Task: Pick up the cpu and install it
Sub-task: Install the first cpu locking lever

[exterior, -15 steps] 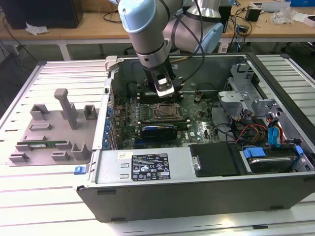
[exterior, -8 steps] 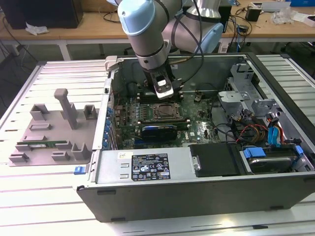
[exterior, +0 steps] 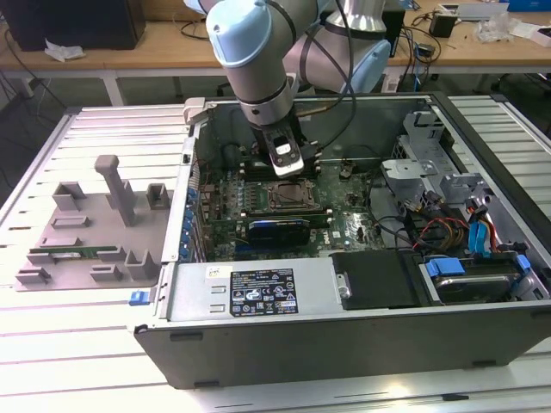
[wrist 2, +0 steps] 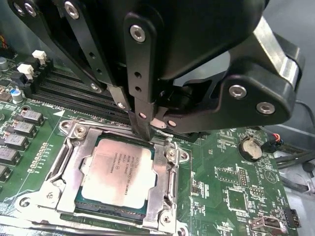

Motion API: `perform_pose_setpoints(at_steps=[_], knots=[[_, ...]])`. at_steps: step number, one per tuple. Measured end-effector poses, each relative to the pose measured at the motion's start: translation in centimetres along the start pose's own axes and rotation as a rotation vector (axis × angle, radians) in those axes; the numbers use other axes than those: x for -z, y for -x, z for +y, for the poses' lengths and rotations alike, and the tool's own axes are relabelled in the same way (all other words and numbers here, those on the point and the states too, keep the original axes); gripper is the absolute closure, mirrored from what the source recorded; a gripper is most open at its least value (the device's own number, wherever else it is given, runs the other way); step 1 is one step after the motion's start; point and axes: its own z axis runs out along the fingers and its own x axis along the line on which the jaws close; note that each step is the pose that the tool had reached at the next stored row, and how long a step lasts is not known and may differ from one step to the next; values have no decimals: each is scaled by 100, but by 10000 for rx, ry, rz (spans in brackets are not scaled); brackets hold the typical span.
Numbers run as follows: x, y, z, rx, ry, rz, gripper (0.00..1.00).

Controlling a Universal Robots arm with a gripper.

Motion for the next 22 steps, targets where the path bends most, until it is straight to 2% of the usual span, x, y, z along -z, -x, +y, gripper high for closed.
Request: perform_pose_setpoints(at_steps=[9, 22], knots=[[81, 16, 24, -1, 3, -1, 89], [81, -7, 51, -3, 7, 0, 89]])
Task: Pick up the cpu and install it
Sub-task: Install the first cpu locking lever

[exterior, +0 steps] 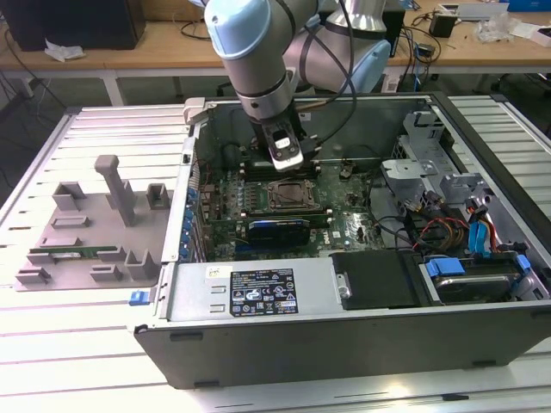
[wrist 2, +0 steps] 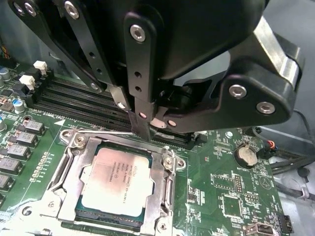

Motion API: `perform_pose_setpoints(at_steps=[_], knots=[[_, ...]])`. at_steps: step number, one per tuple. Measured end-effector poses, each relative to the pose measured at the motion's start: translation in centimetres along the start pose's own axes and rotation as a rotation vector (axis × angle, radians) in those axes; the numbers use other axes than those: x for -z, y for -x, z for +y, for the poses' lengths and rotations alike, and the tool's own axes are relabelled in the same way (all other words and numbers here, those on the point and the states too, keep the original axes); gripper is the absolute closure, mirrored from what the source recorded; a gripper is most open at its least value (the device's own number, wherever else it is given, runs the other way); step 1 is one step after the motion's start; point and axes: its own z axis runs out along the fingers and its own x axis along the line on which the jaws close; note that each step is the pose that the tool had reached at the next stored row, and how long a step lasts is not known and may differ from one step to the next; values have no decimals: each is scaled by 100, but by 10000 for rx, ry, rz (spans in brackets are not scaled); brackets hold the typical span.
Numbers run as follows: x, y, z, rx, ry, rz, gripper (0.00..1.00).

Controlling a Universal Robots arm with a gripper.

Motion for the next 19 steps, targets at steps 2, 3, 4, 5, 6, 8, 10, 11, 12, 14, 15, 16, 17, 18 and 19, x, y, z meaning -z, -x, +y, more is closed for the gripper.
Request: perform_pose_setpoints(at_steps=[2, 3, 4, 5, 6, 8, 10, 11, 12, 14, 15, 16, 17, 18, 19], knots=[[0, -7, 5, -2, 4, 2, 89], [1, -11, 6, -4, 10, 3, 89], [1, -15, 6, -8, 23, 7, 89], [1, -17, 6, -11, 37, 14, 89], [-4, -19, 4, -14, 53, 16, 89], [-21, -24, -2, -14, 55, 8, 89], [-36, -27, -7, -14, 55, 7, 89], [-42, -28, -10, -16, 55, 6, 89], [-45, -28, -13, -15, 54, 8, 89], [-53, -24, -21, -14, 55, 7, 89], [-58, -21, -27, -14, 58, 6, 89], [-66, -11, -49, -14, 57, 6, 89], [-68, -9, -56, -15, 57, 6, 89], [-70, -7, -61, -14, 56, 7, 89], [-75, -3, -71, -14, 55, 6, 89]])
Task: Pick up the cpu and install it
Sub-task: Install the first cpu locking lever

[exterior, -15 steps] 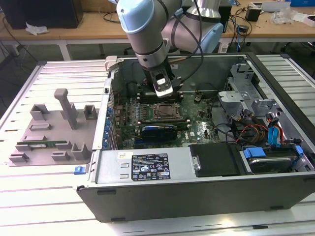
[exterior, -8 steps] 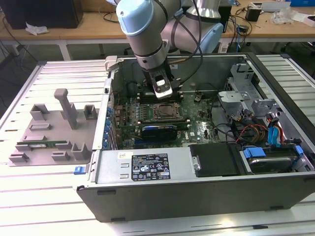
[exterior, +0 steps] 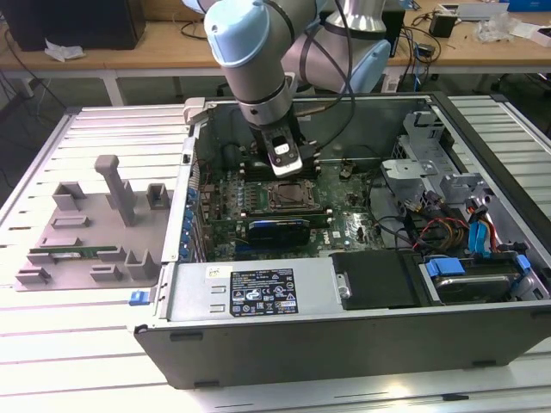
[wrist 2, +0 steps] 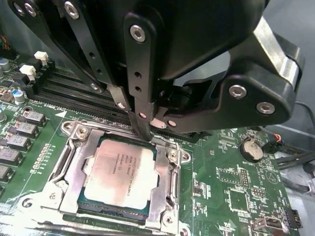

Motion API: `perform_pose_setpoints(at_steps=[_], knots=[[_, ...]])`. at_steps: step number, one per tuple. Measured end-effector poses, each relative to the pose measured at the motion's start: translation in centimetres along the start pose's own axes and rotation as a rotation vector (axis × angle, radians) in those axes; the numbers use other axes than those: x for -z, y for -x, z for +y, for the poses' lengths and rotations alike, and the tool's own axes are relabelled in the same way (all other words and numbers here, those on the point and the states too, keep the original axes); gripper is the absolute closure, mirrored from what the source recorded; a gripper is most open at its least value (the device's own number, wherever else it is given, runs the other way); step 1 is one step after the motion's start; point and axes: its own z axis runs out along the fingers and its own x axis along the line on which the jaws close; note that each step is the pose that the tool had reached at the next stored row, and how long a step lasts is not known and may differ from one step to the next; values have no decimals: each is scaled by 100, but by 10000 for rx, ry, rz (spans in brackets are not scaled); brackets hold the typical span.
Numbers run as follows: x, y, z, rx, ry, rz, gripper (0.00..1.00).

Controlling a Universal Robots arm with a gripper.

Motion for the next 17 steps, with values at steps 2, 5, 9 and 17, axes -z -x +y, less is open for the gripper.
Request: perform_pose_setpoints(at_steps=[2, 5, 9, 17], knots=[[-7, 4, -4, 0, -3, 1, 89], [-15, 7, -4, -33, 106, 40, 89], [-4, 11, 0, -43, 138, 51, 89], [102, 32, 31, 246, -905, -346, 89]])
